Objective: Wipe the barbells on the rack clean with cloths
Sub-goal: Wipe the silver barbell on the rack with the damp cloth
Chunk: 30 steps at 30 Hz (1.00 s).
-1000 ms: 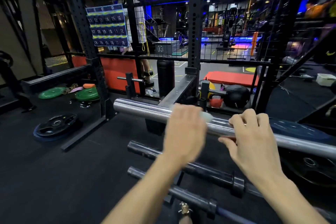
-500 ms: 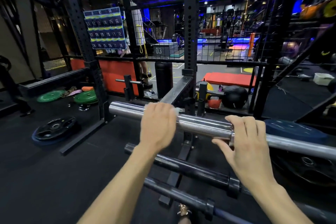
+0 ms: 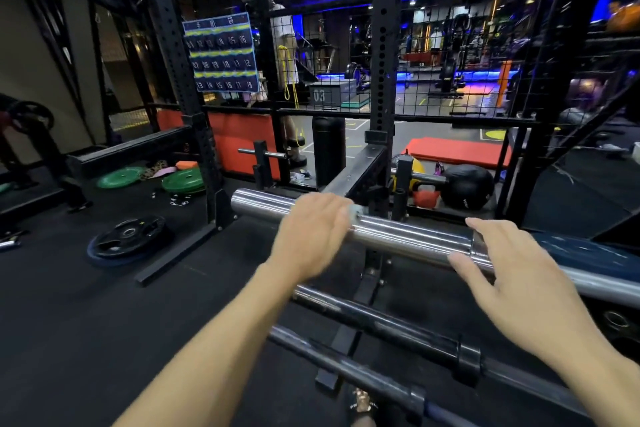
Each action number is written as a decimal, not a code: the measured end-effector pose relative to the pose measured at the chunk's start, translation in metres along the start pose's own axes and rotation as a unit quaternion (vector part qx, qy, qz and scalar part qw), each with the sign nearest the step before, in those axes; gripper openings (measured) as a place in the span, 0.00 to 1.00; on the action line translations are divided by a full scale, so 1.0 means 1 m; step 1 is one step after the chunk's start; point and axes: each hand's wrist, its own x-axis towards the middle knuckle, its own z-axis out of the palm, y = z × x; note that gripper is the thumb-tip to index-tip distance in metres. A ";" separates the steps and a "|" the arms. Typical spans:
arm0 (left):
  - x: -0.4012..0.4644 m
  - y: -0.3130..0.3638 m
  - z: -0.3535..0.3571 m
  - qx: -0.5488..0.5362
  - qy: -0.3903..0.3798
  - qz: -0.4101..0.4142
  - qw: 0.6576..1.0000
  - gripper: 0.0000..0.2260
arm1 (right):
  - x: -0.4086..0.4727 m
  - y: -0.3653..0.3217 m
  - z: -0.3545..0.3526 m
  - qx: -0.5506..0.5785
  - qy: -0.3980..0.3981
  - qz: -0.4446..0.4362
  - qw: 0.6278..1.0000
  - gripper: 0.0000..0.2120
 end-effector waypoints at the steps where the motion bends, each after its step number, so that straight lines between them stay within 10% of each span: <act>1: -0.003 -0.025 -0.007 0.013 0.003 -0.024 1.000 0.19 | 0.000 -0.001 0.001 0.001 -0.001 -0.001 1.000 0.29; 8: -0.018 -0.086 -0.020 0.086 0.121 -0.169 0.974 0.13 | -0.013 -0.017 0.021 -0.046 0.050 -0.015 0.998 0.31; 11: -0.020 -0.038 -0.004 0.094 0.099 -0.071 0.988 0.14 | -0.004 -0.027 0.021 -0.124 0.082 -0.031 0.988 0.29; 15: -0.017 0.033 0.014 0.001 0.064 -0.001 0.998 0.16 | 0.034 -0.061 0.013 -0.215 -0.085 -0.041 0.972 0.43; 19: -0.012 0.007 0.006 -0.009 0.032 0.054 0.998 0.17 | 0.060 -0.080 0.007 -0.155 -0.211 0.012 0.965 0.28; 27: -0.006 -0.127 -0.036 0.112 0.008 -0.180 0.977 0.20 | 0.048 -0.085 0.030 -0.195 -0.068 -0.043 0.978 0.23; 30: -0.007 -0.083 -0.027 0.150 0.018 -0.096 0.984 0.16 | 0.040 -0.086 0.047 -0.181 0.005 -0.090 0.979 0.29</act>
